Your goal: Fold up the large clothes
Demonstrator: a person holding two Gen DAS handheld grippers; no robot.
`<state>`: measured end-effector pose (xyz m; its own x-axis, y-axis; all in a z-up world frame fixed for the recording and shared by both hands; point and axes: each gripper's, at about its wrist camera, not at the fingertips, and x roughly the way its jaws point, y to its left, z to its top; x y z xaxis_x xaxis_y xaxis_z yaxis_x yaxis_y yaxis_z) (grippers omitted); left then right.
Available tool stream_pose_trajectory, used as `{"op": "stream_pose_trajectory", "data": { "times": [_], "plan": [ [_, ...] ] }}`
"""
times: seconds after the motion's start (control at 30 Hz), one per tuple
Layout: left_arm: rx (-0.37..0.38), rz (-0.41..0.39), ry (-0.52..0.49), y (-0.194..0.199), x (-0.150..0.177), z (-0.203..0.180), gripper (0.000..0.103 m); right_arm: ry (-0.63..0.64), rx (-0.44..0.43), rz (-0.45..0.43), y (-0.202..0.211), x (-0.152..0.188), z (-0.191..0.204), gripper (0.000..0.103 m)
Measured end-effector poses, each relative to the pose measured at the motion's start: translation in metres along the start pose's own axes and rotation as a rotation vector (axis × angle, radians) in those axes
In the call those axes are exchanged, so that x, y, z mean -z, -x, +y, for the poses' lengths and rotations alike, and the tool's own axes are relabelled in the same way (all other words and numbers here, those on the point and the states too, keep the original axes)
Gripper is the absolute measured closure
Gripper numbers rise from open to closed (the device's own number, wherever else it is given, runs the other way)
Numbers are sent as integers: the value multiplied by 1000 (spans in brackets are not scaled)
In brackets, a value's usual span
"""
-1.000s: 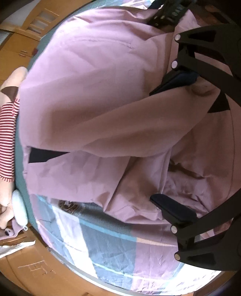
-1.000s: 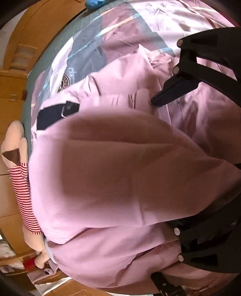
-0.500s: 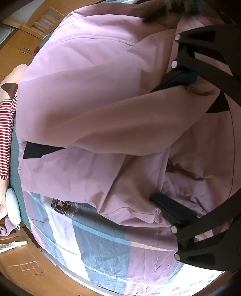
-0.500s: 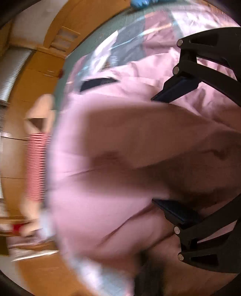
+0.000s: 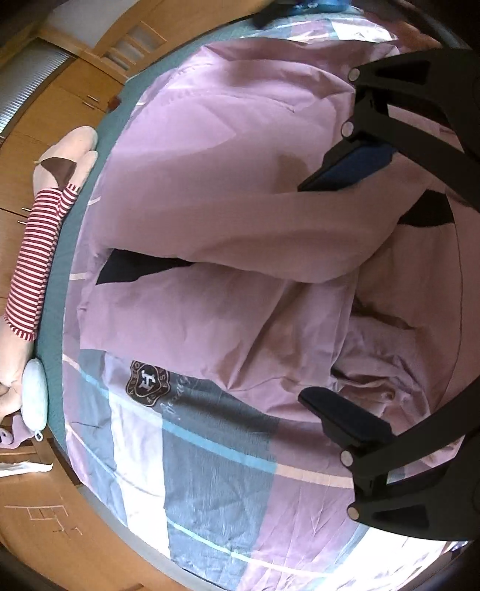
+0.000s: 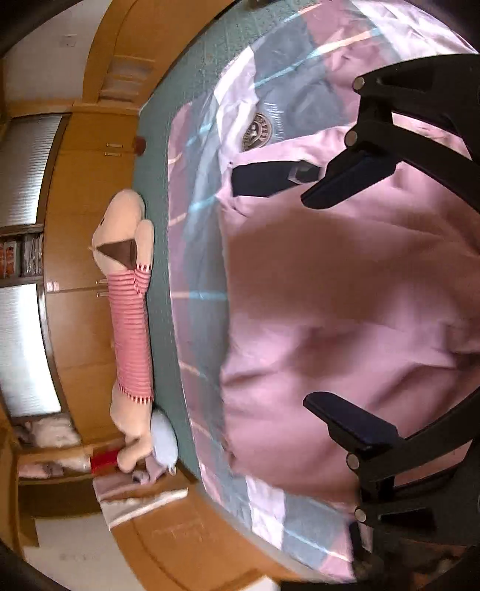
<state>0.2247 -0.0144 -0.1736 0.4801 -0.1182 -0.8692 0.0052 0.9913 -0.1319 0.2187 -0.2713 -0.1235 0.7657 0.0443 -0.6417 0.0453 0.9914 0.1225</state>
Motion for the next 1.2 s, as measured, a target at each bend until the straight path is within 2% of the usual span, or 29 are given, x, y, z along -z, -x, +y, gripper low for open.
{"op": "stream_pose_trajectory", "data": {
  "times": [0.07, 0.1, 0.17, 0.27, 0.37, 0.47, 0.57, 0.63, 0.7, 0.8, 0.83, 0.9, 0.97, 1.0, 1.07, 1.13, 1.17, 1.2],
  "plan": [
    [-9, 16, -1, -6, 4, -1, 2, -64, 9, 57, -32, -2, -13, 17],
    [-11, 22, 4, -9, 4, -1, 2, -113, 32, 121, -52, 4, -23, 22],
    [-2, 36, 13, -16, 4, 1, 2, -191, 18, 159, -72, 19, -44, 19],
    [-4, 33, -6, -17, 5, -2, 2, -119, 67, 155, -71, 21, -34, 17],
    [-28, 27, -34, -15, 6, -5, 2, -103, 79, 142, -52, 19, -25, 17],
    [-34, 26, -43, -14, 8, -7, 2, -116, 29, 95, -15, 24, -22, 17],
    [-38, 28, -47, -15, 9, -8, 2, -124, -87, 69, 21, 26, -14, 17],
    [-43, 28, -49, -16, 10, -8, 2, -73, -109, 59, 33, 29, -4, 17],
    [-51, 26, -54, -17, 10, -10, 2, 19, -86, 107, 27, 41, 14, 17],
    [-69, 27, -60, -17, 11, -14, 2, 132, -4, 292, -16, 73, 28, 17],
    [-75, 28, -59, -15, 11, -16, 2, 129, -1, 292, -17, 77, 27, 17],
    [-76, 34, -59, -9, 13, -20, 2, 88, -68, 262, 3, 70, 20, 17],
    [-48, -3, -78, 13, 17, -22, 2, 56, -136, 193, 35, 63, 12, 17],
    [-36, -25, -96, 23, 20, -22, 2, 39, -138, 142, 59, 64, 3, 14],
    [-29, -79, -185, 52, 32, -22, 2, -5, -90, 99, 94, 73, -16, 4],
    [-40, -100, -288, 76, 51, -14, 2, -81, -46, 117, 127, 101, -45, 1],
    [-42, -99, -334, 88, 64, -4, 2, -108, -22, 155, 137, 115, -59, 1],
    [-42, -90, -365, 99, 79, 10, 2, -129, 26, 233, 146, 134, -78, 1]
  ]
}}
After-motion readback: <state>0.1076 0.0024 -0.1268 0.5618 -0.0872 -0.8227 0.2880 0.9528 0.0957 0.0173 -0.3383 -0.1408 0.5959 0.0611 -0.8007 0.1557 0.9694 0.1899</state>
